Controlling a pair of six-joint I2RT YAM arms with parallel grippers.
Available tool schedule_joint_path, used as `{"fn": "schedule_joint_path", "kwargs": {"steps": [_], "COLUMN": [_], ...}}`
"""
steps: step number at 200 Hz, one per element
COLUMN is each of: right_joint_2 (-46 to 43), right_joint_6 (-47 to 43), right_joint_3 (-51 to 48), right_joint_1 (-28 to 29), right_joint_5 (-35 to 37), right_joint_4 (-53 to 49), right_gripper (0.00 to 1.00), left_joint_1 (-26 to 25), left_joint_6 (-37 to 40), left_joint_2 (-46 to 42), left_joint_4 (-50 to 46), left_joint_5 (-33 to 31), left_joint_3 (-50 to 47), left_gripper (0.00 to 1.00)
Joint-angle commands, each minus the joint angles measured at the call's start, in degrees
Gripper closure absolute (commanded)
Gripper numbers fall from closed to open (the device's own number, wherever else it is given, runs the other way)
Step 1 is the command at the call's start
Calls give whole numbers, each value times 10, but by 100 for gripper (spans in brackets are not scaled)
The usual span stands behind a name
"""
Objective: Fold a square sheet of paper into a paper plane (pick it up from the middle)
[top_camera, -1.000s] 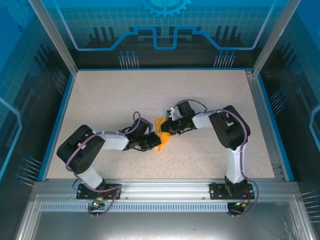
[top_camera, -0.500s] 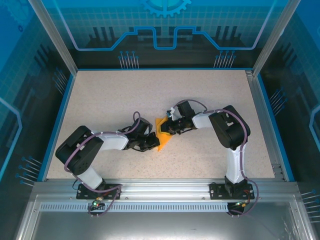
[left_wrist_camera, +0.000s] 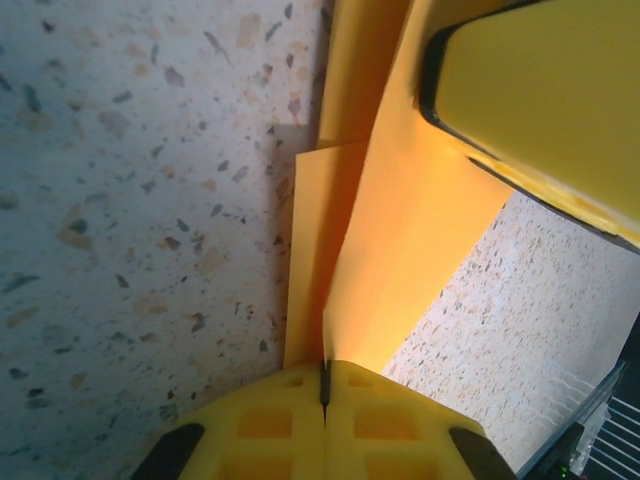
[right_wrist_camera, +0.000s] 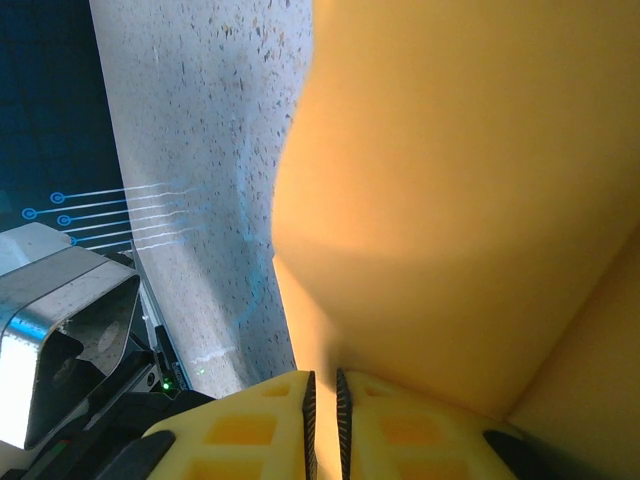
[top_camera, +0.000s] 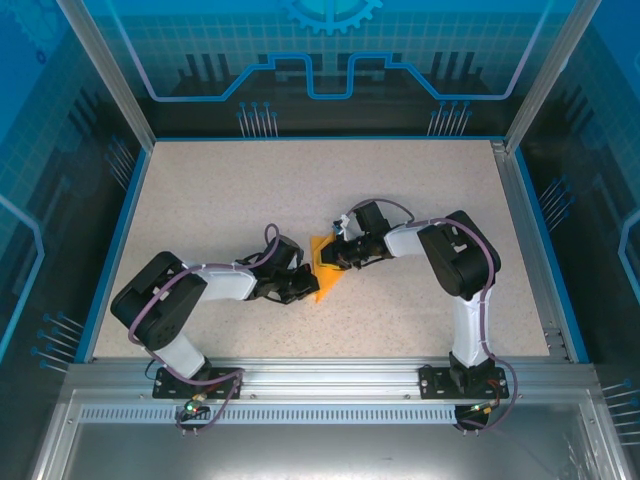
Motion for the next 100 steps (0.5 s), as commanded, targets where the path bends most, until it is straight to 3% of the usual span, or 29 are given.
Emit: {"fn": "schedule_joint_path", "kwargs": {"steps": [1,100], "right_joint_2": [-7,7], "right_joint_6": [-4,-25], "right_joint_3": [-6,29], "right_joint_1": [1,17], "right_joint_5": [28,-11], "right_joint_4": [-27,-42], "right_gripper": [83,81], "left_joint_1": [6,9], "left_joint_6": [-25,-28], "left_joint_2": [20,29], "left_joint_4": [-36,-24], "left_joint_5": [-3,7], "left_joint_3": [-19,-21], "left_gripper": [100,100]}}
